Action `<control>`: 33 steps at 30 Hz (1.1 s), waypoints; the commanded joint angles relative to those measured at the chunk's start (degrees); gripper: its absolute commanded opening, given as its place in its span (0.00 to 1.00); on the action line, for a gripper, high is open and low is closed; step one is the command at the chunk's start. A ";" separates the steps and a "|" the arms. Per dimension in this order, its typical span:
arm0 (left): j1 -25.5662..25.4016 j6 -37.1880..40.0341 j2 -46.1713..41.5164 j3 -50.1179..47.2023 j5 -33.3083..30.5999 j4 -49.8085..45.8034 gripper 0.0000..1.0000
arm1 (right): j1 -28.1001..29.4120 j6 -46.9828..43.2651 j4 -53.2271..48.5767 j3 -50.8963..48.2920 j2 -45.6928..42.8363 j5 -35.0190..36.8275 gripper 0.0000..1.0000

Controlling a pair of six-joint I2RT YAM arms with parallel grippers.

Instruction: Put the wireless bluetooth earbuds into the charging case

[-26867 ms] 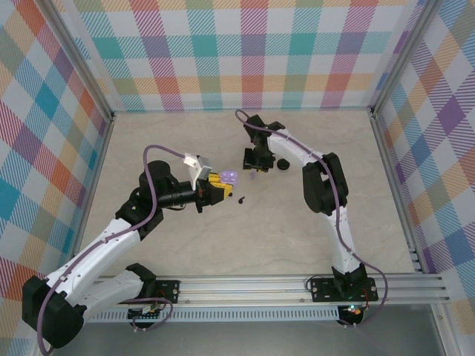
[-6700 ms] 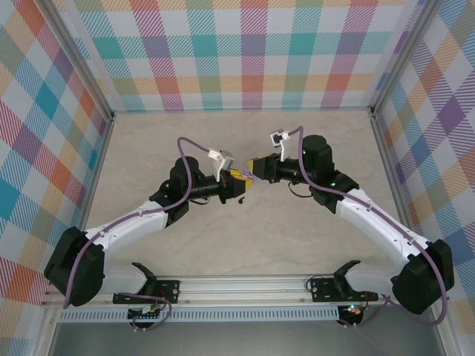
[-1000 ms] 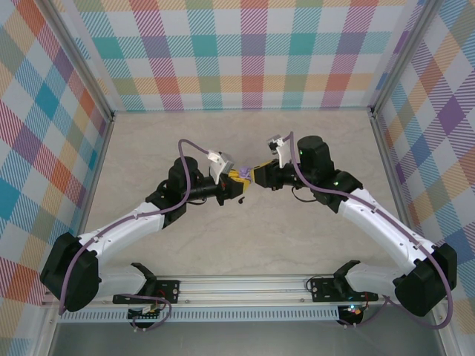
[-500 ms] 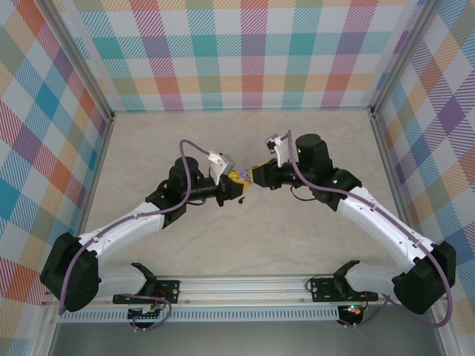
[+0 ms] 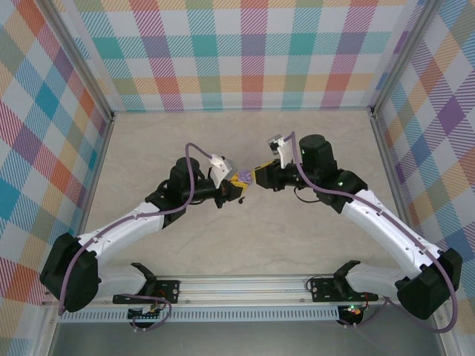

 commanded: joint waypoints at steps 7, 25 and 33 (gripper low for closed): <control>-0.72 8.22 -1.39 2.51 -1.77 -0.80 0.20 | 0.29 -2.57 -2.77 1.88 -1.51 -0.56 0.28; -0.71 8.73 -1.44 3.42 1.61 -2.78 0.20 | 0.37 -2.05 -1.36 2.14 0.95 -2.11 0.28; -0.73 8.45 -1.43 3.44 1.82 -2.69 0.20 | 0.37 -1.87 -1.16 2.19 1.88 -2.08 0.28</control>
